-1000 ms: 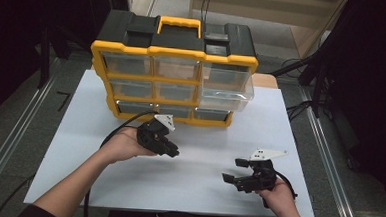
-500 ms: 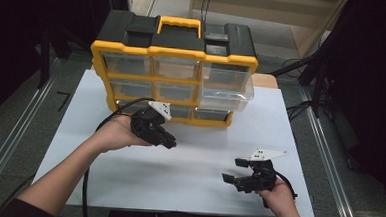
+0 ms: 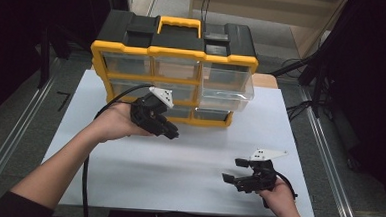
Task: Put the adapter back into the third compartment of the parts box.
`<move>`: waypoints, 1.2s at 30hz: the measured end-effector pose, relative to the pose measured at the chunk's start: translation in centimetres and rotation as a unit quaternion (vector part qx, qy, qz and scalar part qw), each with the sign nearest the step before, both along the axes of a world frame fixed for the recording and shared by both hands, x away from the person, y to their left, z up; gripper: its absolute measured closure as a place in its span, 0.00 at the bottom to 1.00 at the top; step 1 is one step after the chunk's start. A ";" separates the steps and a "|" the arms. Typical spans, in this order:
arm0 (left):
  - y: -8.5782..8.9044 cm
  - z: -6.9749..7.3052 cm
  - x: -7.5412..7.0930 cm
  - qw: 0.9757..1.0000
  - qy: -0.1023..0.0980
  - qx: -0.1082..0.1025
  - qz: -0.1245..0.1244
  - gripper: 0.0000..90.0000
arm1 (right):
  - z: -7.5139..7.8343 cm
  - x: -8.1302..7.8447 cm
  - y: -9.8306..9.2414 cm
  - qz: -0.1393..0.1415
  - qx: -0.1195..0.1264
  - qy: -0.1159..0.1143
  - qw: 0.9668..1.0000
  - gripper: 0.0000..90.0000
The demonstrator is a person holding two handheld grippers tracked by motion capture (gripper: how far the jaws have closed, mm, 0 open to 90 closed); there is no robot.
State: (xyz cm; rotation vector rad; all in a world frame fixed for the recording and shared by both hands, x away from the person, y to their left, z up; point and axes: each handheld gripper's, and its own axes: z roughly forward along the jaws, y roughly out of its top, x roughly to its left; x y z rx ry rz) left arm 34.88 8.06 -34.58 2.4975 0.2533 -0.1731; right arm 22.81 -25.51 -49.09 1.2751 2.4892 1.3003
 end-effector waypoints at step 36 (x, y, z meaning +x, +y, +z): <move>-0.1 9.3 2.0 0.999 -0.009 -0.033 -0.008 0.86 | 0.0 0.0 0.1 0.000 -0.001 0.000 1.000 0.18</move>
